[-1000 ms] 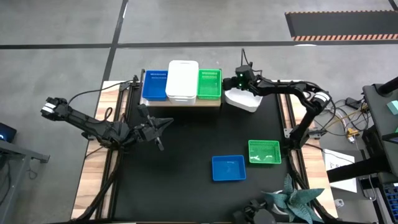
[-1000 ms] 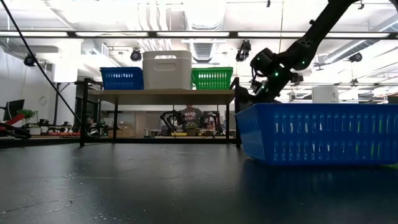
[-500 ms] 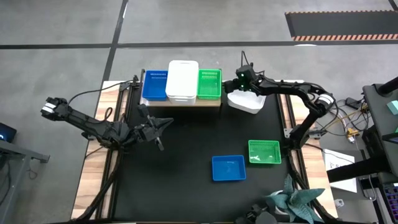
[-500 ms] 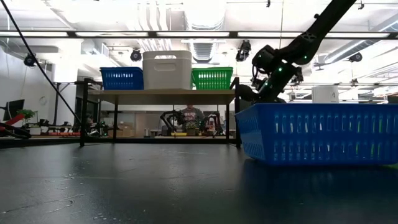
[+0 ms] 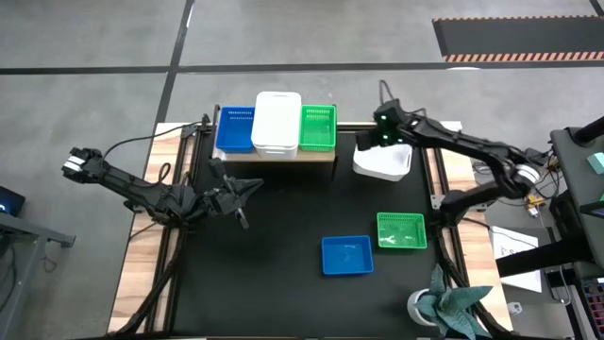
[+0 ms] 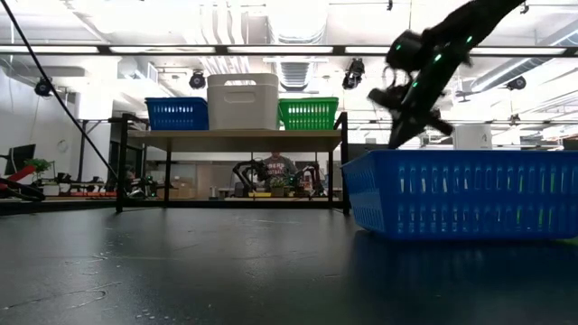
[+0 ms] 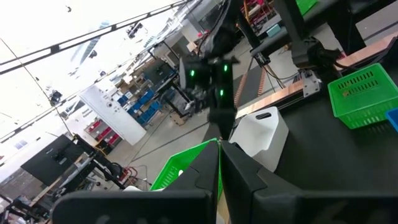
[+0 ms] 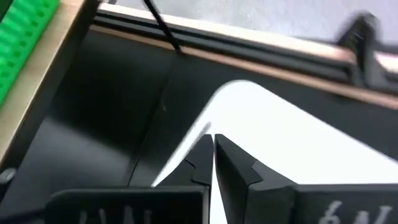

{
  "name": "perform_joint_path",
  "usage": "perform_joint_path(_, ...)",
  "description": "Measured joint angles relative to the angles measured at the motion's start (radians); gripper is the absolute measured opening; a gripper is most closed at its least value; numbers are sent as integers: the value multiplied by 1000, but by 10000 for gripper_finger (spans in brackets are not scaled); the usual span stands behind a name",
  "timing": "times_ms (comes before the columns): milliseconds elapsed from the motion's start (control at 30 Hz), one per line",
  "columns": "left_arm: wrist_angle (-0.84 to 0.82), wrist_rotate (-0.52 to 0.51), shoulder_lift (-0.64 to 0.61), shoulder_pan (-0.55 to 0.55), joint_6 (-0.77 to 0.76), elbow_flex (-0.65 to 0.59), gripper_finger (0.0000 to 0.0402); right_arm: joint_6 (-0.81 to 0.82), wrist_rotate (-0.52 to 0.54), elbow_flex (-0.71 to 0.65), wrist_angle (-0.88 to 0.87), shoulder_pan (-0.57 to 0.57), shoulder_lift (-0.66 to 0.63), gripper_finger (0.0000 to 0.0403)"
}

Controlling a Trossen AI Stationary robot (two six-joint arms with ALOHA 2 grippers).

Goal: Stack baskets on shelf by color
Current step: Stack the white bin on top of the white bin on the shelf

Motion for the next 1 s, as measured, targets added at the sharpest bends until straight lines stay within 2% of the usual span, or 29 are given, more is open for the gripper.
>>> perform_joint_path(167, 3, 0, 0, 0, 1, 0, 0, 113, -22, 1, -152, 60, -117, 14)
perform_joint_path(333, 23, 0, 0, 0, 10, 0, 0, 191, 20, 2, -141, 179, -129, 54)
perform_joint_path(500, 22, 0, -1, 0, 17, 0, 0, 242, 184, 2, -132, 250, -80, 114)
perform_joint_path(700, 21, 0, 0, 0, 26, -1, 0, 267, 251, 3, -85, 252, 9, 170)
perform_joint_path(833, 21, 0, 0, 0, 26, -2, 0, 267, 276, 3, -54, 250, 68, 188)
perform_joint_path(1000, 21, 0, 0, 0, 26, -2, 0, 264, 304, 3, -20, 250, 139, 191)
